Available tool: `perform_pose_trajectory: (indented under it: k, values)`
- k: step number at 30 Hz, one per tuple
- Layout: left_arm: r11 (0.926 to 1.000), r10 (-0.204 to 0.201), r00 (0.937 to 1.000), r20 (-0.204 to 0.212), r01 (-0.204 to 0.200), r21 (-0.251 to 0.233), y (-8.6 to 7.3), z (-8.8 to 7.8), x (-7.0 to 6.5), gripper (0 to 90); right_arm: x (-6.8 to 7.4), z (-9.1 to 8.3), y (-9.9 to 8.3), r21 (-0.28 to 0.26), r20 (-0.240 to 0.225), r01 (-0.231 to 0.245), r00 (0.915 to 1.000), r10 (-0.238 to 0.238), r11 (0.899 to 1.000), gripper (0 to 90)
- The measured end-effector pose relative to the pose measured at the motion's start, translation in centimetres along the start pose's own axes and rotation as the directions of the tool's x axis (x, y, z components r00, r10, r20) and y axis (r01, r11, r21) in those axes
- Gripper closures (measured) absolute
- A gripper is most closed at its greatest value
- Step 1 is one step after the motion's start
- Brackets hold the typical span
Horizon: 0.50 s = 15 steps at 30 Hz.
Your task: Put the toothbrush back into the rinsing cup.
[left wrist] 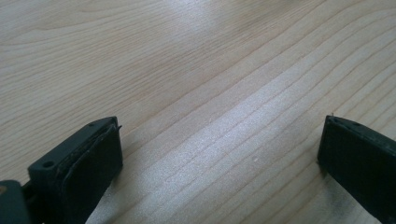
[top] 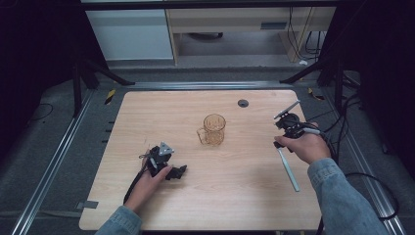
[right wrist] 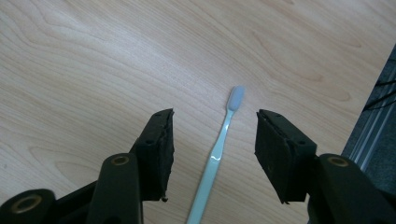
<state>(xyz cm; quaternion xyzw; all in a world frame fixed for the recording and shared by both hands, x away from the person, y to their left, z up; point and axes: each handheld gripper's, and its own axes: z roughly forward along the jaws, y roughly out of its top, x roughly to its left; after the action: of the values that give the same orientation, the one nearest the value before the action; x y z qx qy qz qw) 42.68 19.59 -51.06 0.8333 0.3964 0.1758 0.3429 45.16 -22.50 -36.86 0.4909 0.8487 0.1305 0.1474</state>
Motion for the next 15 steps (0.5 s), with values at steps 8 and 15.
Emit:
perform_pose_trajectory:
  k: [8, 15]
  values:
    - [1.0, 0.0, 1.0, 0.0, 0.0, -0.001, 0.0, 0.0, 0.0, 0.0, -0.3, 1.3, -0.2, 0.033, -0.014, -0.02, 0.9997, 0.021, 0.999, 52.8]
    - [1.0, -0.001, 1.0, -0.001, 0.001, -0.001, 0.0, 0.0, 0.0, 0.0, -0.1, 1.9, -0.2, 0.039, -0.027, -0.029, 0.9992, 0.031, 0.999, 55.9]
